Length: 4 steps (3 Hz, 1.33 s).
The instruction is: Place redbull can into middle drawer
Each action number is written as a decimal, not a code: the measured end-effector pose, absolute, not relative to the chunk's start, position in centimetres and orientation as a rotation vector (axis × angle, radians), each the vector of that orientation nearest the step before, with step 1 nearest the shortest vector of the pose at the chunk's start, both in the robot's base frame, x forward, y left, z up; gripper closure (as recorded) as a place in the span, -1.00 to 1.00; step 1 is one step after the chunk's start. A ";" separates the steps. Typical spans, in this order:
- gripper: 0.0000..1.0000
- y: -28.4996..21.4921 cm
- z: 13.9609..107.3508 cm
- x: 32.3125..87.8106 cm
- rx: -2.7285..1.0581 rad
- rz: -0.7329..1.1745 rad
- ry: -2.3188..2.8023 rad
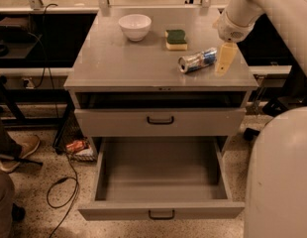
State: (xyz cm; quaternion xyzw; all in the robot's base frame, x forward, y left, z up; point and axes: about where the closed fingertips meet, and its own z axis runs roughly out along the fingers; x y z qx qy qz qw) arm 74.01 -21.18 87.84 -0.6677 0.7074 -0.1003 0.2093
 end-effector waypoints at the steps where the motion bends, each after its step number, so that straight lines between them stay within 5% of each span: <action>1: -1.00 -20.6 87.0 74.7 -1.886 -0.257 1.962; 3: -1.00 -18.7 85.7 74.7 -1.981 -0.171 1.936; 4: -0.65 -18.2 85.2 74.6 -2.001 -0.140 1.932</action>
Offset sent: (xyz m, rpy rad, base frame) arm 0.0100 0.0216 -0.0088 0.0012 0.0799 0.0955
